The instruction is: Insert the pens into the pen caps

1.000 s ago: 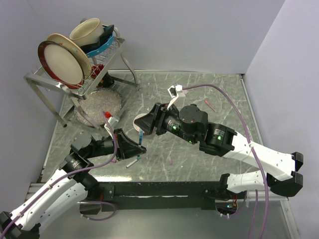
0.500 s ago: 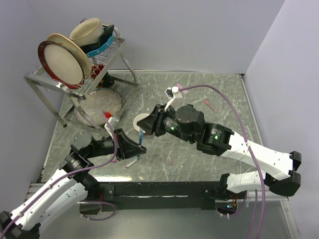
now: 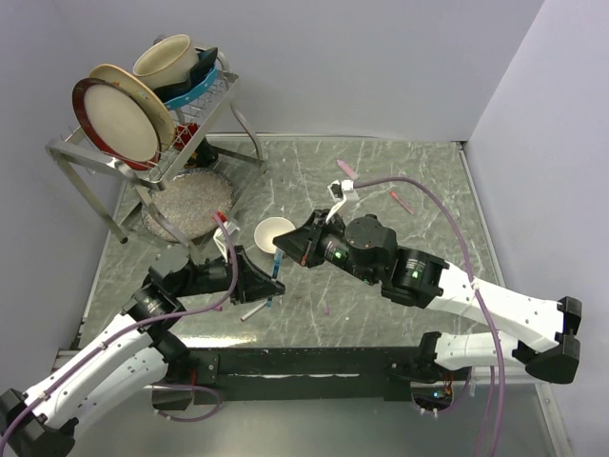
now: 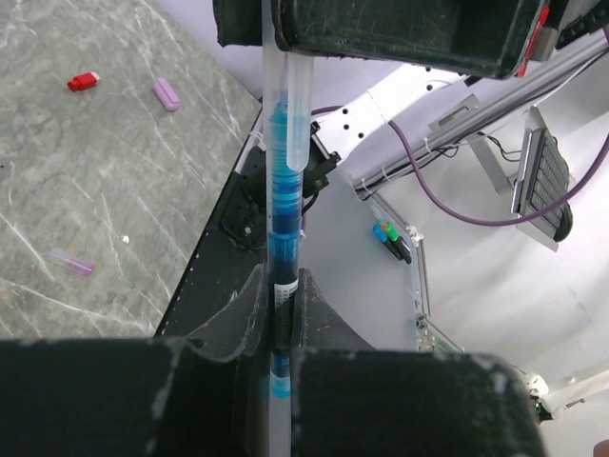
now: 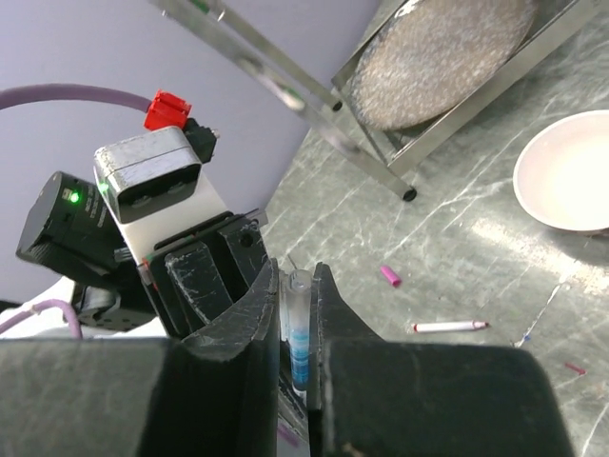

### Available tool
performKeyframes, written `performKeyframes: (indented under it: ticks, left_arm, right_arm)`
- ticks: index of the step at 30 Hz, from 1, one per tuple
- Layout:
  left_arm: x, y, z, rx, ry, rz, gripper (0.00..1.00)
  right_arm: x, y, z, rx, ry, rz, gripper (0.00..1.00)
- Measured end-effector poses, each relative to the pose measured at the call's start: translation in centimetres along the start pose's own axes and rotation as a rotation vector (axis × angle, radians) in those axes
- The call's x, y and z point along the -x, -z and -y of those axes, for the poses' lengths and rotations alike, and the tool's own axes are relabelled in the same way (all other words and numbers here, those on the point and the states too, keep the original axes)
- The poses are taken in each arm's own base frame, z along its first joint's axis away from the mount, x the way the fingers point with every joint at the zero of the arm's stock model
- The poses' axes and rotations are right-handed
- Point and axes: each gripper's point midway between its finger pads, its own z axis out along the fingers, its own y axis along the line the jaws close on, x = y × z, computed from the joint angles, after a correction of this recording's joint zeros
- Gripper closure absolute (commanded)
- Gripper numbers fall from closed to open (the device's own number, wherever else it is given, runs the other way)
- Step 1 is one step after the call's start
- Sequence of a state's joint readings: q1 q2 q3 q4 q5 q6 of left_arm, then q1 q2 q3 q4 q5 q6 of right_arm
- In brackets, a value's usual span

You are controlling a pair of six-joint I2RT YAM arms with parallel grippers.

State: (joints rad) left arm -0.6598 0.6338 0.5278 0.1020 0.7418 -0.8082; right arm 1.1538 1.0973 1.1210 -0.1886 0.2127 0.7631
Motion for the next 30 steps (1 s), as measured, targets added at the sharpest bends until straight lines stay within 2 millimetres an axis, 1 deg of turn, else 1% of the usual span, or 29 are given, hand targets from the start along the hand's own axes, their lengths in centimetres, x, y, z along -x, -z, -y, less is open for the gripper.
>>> performKeyframes:
  ticks: [8, 15, 19, 22, 23, 25, 26, 28, 29, 30]
  left_arm:
    - [0.4, -0.8, -1.3, 0.082, 0.02, -0.046, 0.99]
    - [0.1, -1.4, -2.5, 0.14, 0.04, -0.127, 0.99]
    - [0.0, -1.5, -2.6, 0.138, 0.061, -0.161, 0.99]
    - [-0.1, -1.5, -2.3, 0.114, 0.071, -0.177, 0.99]
    - [-0.1, -1.5, -2.1, 0.101, 0.07, -0.179, 0.98]
    - [0.3, -1.6, -1.6, 0.073, 0.059, -0.17, 0.89]
    - [0.6, -1.6, -1.4, 0.06, 0.048, -0.159, 0.74]
    - [1.2, -1.5, -0.8, 0.034, 0.01, -0.125, 0.56]
    - [1.8, -1.4, -0.8, 0.038, -0.012, -0.09, 0.43]
    - [2.8, -1.2, -0.8, 0.047, -0.035, -0.042, 0.37]
  right_arm:
    - [0.0, -0.3, 1.5, -0.014, -0.049, 0.08, 1.0]
    - [-0.4, -0.4, 2.8, -0.058, -0.082, 0.153, 1.0]
    - [-0.4, -0.3, 3.2, -0.07, -0.111, 0.194, 1.0]
    - [-0.4, -0.1, 3.3, -0.077, -0.128, 0.203, 1.0]
    - [-0.2, 0.0, 3.3, -0.083, -0.133, 0.205, 1.0]
    - [0.3, 0.3, 3.0, -0.092, -0.13, 0.207, 1.0]
    - [0.8, 0.5, 2.8, -0.097, -0.129, 0.209, 1.0]
    - [1.5, 0.7, 2.3, -0.089, -0.129, 0.2, 1.0]
    - [1.5, 0.7, 2.1, -0.079, -0.129, 0.177, 1.0]
    - [1.5, 0.7, 2.1, -0.07, -0.128, 0.151, 1.0]
